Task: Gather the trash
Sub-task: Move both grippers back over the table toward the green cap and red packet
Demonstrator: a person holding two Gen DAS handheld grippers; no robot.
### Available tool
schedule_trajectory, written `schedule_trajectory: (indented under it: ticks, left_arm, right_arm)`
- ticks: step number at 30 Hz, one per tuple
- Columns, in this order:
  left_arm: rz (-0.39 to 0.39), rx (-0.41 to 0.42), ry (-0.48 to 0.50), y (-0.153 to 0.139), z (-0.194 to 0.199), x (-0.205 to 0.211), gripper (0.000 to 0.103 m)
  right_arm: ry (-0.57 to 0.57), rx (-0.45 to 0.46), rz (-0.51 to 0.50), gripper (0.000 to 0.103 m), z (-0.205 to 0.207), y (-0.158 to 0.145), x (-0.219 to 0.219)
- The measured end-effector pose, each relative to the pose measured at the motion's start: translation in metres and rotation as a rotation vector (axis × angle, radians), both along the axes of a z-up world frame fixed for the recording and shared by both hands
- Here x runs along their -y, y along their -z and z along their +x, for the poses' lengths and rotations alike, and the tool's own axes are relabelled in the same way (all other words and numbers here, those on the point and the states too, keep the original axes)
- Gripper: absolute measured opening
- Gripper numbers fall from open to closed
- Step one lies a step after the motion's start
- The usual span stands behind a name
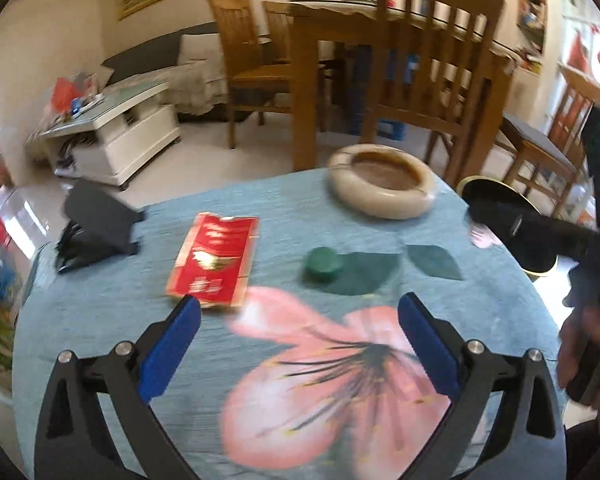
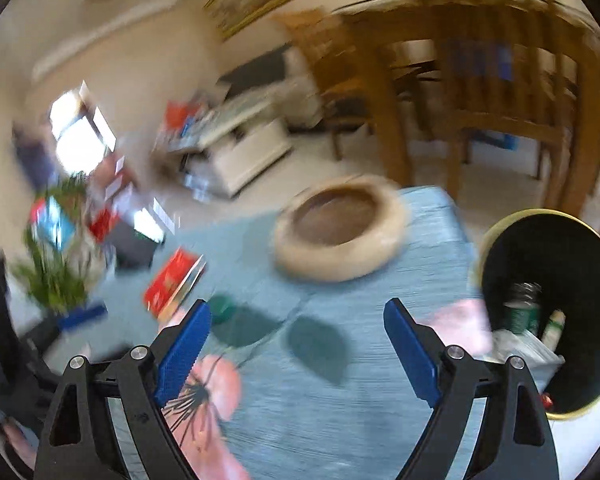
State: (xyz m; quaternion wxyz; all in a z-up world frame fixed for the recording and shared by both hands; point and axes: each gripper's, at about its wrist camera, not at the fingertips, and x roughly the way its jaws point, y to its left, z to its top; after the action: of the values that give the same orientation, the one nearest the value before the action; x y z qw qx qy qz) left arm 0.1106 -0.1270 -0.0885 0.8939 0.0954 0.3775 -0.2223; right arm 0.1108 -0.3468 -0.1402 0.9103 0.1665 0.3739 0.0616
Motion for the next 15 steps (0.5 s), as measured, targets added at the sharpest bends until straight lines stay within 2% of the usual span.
schedule_trajectory:
  ticks: [2,6,10,11,13,15]
  left_arm:
    - [-0.005,0.009,-0.022,-0.002,0.004,-0.016,0.099]
    - [-0.019,0.005,-0.062,-0.003,0.013,-0.045,0.099]
    - [-0.038,-0.007,-0.091,0.001,0.019,-0.066,0.099]
    - [-0.045,-0.012,-0.097,0.002,0.021,-0.071,0.099]
    - [-0.055,-0.018,-0.105,0.004,0.023,-0.078,0.099]
    - [-0.059,-0.022,-0.109,0.006,0.024,-0.079,0.099]
  right_arm:
    - [-0.073,-0.035,-0.071,0.088,0.017,0.006,-0.036]
    - [-0.137,-0.082,-0.2,0.083,0.044,0.019,-0.08]
    - [-0.166,-0.122,-0.229,0.068,0.065,0.028,-0.098]
    - [-0.176,-0.13,-0.222,0.058,0.068,0.03,-0.1]
    - [-0.193,-0.146,-0.217,0.05,0.076,0.033,-0.104]
    - [-0.196,-0.154,-0.238,0.05,0.08,0.035,-0.107]
